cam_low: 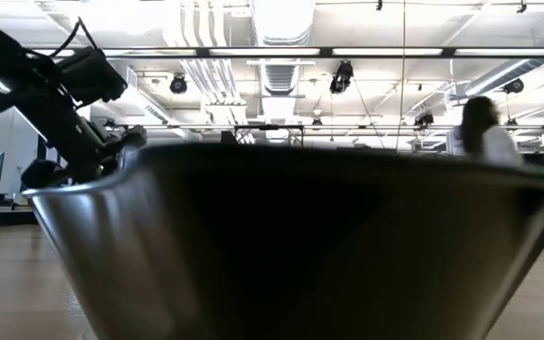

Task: Pick & Place Mini shaped plates
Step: Put the black square plate on the shelf

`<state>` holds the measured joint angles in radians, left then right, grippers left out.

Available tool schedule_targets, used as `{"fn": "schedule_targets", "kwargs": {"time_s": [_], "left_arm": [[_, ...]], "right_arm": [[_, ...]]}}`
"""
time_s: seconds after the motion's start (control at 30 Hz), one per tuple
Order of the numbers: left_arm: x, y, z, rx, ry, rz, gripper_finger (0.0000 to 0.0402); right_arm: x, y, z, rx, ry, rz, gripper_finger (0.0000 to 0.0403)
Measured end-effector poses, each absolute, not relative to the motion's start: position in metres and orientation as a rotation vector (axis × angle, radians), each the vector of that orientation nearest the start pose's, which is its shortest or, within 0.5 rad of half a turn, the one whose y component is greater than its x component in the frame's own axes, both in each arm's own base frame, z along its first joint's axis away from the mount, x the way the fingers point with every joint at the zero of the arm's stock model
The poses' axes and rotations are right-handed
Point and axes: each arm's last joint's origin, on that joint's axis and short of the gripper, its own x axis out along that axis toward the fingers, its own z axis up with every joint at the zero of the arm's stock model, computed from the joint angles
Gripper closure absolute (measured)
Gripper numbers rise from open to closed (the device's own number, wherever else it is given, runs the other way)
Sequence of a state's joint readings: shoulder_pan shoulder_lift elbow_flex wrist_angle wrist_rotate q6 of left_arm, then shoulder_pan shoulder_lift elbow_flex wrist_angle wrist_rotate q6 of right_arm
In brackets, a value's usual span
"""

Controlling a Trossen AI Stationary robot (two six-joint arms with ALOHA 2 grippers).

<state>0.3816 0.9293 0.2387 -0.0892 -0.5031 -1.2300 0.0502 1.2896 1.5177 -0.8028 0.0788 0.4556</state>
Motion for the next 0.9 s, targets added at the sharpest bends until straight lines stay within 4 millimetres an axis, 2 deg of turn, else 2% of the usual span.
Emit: {"fn": "schedule_targets", "kwargs": {"time_s": [0.7,0.9], "left_arm": [[0.147,0.079,0.114,-1.062,0.254,1.3,0.0402],[0.15,0.08,0.113,-1.076,0.237,1.29,0.0402]], "right_arm": [[0.253,0.01,0.418,0.405,0.558,-0.159,0.0328],[0.253,0.01,0.418,0.403,0.558,-0.158,0.0332]]}}
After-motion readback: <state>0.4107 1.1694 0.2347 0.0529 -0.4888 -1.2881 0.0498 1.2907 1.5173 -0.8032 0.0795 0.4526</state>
